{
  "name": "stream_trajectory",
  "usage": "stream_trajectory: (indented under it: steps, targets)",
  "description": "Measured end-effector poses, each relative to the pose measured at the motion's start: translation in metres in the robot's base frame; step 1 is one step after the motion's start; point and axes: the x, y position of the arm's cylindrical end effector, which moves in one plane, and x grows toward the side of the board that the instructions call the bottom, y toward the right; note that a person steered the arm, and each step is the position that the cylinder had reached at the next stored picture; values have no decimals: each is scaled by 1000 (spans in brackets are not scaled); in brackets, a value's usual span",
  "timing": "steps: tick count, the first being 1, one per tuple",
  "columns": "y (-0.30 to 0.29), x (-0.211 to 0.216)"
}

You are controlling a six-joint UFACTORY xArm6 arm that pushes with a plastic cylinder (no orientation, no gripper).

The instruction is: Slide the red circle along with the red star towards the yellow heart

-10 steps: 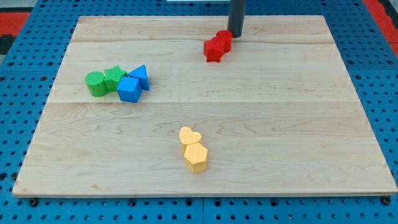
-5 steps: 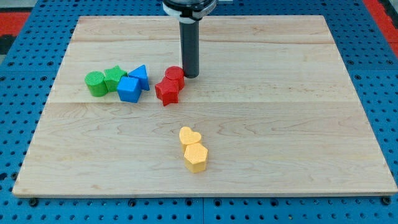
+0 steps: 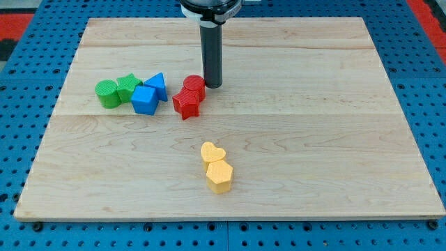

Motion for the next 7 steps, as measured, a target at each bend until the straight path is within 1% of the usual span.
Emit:
stream_trajectory:
  steps: [1,2,3,5,6,7]
  targets:
    - [-3,-1]
    - [-5,-21]
    - [-35,-15]
    - [-52,28]
    - [-60,44]
    - [-60,48]
